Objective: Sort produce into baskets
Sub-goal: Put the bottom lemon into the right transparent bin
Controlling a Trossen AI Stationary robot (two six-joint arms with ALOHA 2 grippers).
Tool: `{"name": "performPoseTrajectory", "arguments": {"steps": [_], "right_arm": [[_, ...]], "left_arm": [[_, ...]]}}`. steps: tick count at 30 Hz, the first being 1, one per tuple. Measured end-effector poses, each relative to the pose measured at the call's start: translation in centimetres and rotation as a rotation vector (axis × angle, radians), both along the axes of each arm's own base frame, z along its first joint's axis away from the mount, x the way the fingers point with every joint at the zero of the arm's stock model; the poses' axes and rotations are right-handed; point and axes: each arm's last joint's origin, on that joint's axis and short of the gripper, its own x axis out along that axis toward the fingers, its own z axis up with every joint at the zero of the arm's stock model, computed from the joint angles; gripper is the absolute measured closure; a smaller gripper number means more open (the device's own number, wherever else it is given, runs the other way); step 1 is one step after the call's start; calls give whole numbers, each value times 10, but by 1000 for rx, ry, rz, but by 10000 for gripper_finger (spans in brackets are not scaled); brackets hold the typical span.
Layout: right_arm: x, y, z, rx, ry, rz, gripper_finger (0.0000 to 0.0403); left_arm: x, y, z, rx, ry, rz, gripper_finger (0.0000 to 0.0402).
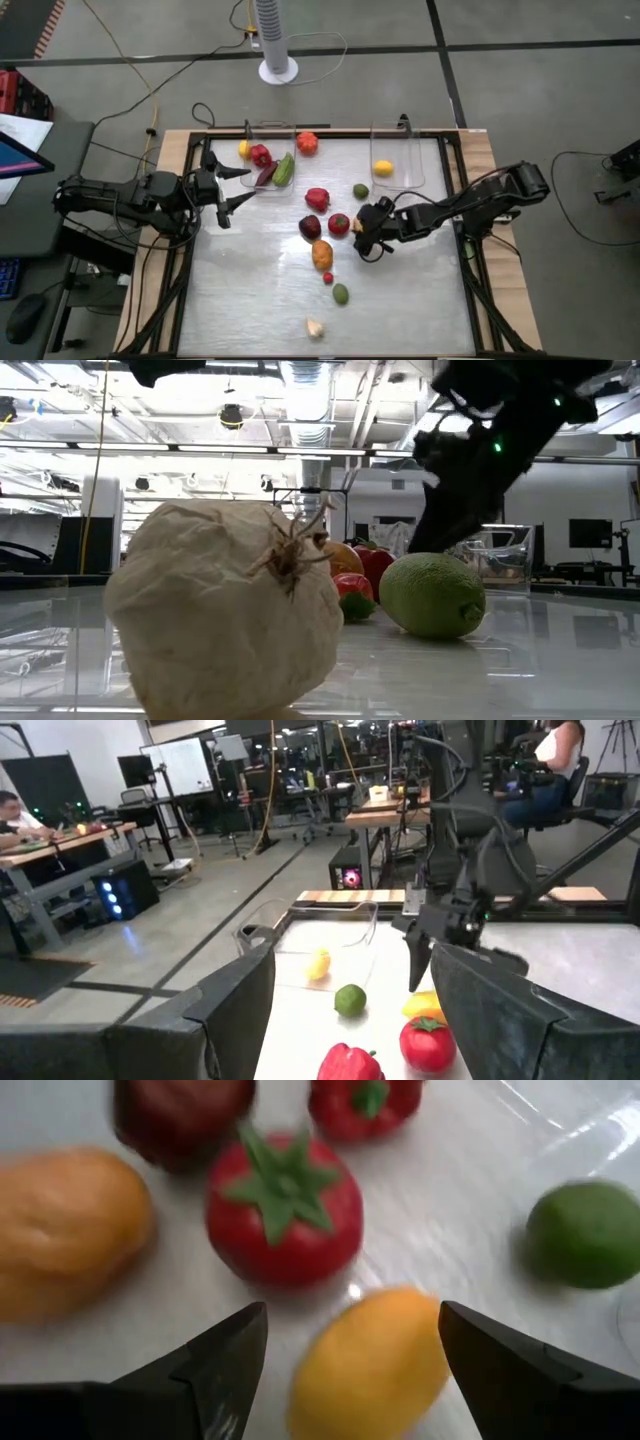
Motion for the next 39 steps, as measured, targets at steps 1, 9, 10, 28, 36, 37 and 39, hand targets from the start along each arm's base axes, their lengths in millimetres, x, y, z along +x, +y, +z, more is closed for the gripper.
{"name": "performPoseTrajectory", "arguments": {"steps": [1, 9, 10, 28, 36, 37, 39], "right_arm": [[0, 0, -5, -4, 15, -5, 82], [4, 1, -27, -7, 81, -16, 108], [4, 1, -28, -7, 87, -16, 115], [-1, 0, 9, -34, 106, -6, 177], [-17, -27, 93, -315, -29, -79, 178], [-23, -36, 100, -344, -28, -108, 175], [-32, -52, 109, -380, -20, -153, 167]], "left_arm": [[0, 0, 0, 3, 1, 0, 146], [0, 0, 0, 9, 3, 1, 146], [0, 0, 0, 9, 3, 1, 146], [0, 0, -1, 10, 10, 2, 146], [0, 0, -1, 8, 9, 3, 146], [0, 0, -1, 5, 8, 3, 146], [0, 0, -1, 4, 7, 3, 146]]}}
